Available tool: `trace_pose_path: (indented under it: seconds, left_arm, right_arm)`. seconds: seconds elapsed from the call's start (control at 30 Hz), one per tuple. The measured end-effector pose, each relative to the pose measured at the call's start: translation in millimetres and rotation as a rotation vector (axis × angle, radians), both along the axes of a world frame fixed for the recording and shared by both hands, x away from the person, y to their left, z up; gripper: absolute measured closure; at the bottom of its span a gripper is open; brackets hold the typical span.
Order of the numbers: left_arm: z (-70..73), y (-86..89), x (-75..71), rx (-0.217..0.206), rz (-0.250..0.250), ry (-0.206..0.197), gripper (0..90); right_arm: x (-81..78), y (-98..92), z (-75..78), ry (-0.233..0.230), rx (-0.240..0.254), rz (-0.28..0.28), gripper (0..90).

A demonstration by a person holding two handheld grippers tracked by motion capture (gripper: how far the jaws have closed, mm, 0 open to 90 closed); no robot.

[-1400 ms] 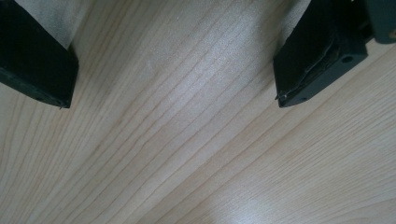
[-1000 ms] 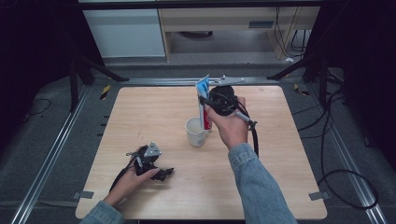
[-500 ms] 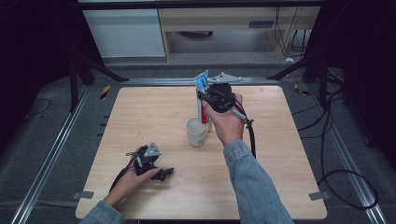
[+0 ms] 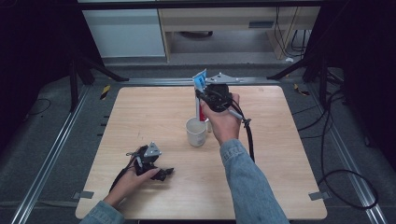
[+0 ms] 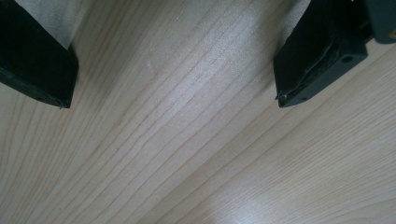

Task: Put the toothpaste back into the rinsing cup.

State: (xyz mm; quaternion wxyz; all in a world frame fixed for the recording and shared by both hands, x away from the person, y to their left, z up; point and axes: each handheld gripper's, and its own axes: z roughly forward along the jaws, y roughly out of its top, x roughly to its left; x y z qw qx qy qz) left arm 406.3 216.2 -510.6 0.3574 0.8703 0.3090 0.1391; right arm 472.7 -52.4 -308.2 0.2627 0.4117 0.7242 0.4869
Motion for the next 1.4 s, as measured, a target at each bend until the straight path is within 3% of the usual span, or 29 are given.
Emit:
trace_pose_path:
  seconds: [0.53,1.4]
  left_arm:
    - [-0.1,-0.1,0.0,-0.001,0.0,-0.001,0.0]
    - [-0.1,-0.1,0.0,-0.002,0.001,-0.001,0.0]
  right_arm:
    - [4.7,5.2,-16.5,-0.013,0.023,-0.01,73.6]
    - [5.8,7.7,-38.0,0.004,0.036,-0.017,73.6]
